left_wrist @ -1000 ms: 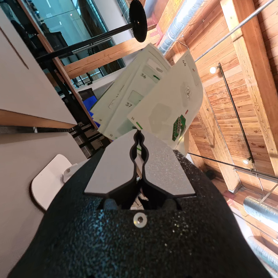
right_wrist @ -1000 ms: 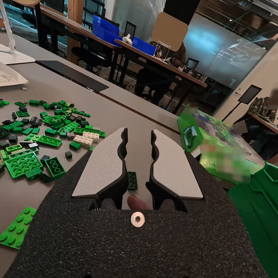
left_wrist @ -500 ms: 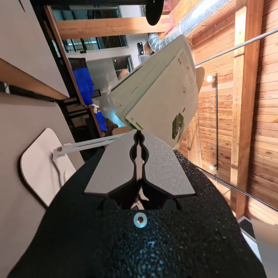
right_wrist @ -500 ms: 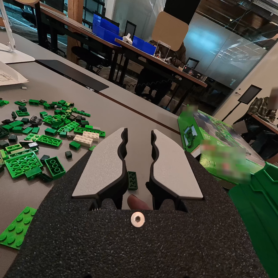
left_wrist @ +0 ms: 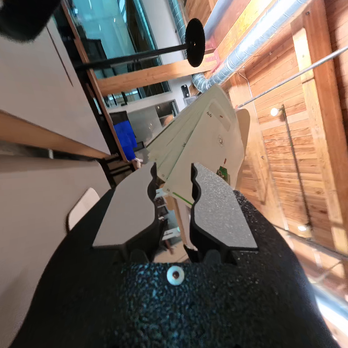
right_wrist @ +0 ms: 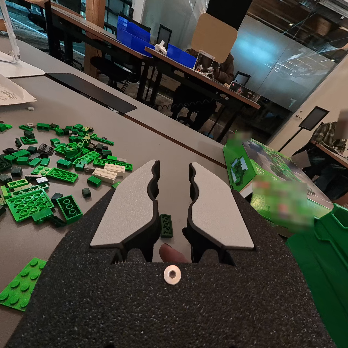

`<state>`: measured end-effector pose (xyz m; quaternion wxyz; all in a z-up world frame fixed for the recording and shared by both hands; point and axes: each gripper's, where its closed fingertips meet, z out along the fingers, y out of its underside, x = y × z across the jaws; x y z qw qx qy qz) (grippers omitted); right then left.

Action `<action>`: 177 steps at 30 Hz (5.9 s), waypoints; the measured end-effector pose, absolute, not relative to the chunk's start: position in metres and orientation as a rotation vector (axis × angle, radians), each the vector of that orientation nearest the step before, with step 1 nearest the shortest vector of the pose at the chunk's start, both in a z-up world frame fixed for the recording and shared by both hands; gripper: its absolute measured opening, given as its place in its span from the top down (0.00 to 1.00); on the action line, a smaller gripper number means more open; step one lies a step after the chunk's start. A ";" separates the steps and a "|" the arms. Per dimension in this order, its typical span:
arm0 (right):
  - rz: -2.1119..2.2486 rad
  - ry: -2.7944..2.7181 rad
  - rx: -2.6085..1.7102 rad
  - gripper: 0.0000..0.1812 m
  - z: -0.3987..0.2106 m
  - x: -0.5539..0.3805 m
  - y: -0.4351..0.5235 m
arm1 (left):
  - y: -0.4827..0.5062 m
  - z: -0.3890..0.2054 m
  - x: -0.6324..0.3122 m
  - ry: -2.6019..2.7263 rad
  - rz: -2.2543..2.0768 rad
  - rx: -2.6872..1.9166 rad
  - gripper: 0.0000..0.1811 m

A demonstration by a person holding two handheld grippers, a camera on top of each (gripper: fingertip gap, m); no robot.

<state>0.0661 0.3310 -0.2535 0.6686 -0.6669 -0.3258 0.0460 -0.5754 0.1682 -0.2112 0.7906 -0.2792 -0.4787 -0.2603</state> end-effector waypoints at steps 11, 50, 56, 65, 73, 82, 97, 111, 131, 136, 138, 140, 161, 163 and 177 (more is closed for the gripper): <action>0.086 -0.739 -1.499 0.84 -0.253 0.067 0.331 | 0.167 -0.195 -0.481 -0.501 0.019 -1.170 0.87; -0.237 -0.713 -1.356 0.86 -0.252 0.083 0.342 | 0.174 -0.217 -0.471 -0.276 0.199 -1.237 0.90; -0.320 -0.823 -1.307 0.88 -0.268 0.065 0.341 | 0.178 -0.222 -0.476 -0.292 0.185 -1.250 0.91; -0.281 -0.788 -1.321 0.88 -0.268 0.069 0.343 | 0.183 -0.223 -0.471 -0.249 0.201 -1.267 0.93; -0.289 -0.825 -1.305 0.88 -0.270 0.064 0.341 | 0.186 -0.225 -0.467 -0.226 0.199 -1.284 0.94; -0.283 -0.837 -1.300 0.88 -0.271 0.062 0.340 | 0.187 -0.227 -0.469 -0.235 0.190 -1.291 0.94; -0.280 -0.823 -1.303 0.88 -0.270 0.064 0.341 | 0.188 -0.229 -0.469 -0.240 0.177 -1.299 0.94; -0.274 -0.820 -1.305 0.89 -0.271 0.063 0.341 | 0.189 -0.230 -0.469 -0.236 0.172 -1.307 0.94; -0.404 -0.866 -1.239 0.87 -0.263 0.066 0.338 | 0.181 -0.215 -0.469 -0.207 0.226 -1.249 0.86; -0.422 -1.001 -1.051 0.81 -0.214 0.014 0.302 | 0.172 -0.217 -0.493 -0.238 0.319 -1.249 0.86; -0.272 -1.114 -0.974 0.80 -0.199 -0.047 0.278 | 0.176 -0.221 -0.497 -0.256 0.278 -1.258 0.86; -0.179 -1.243 -0.886 0.78 -0.189 -0.115 0.258 | 0.181 -0.226 -0.500 -0.263 0.262 -1.275 0.86; -0.461 -1.523 -0.202 0.77 -0.163 -0.487 0.237 | 0.184 -0.230 -0.505 -0.301 0.166 -1.259 0.89; -0.479 -1.524 -0.205 0.78 -0.164 -0.486 0.240 | 0.185 -0.230 -0.505 -0.305 0.161 -1.257 0.89; -0.225 -1.236 -0.532 0.84 -0.141 -0.447 0.268 | 0.189 -0.231 -0.500 -0.285 0.145 -1.272 0.90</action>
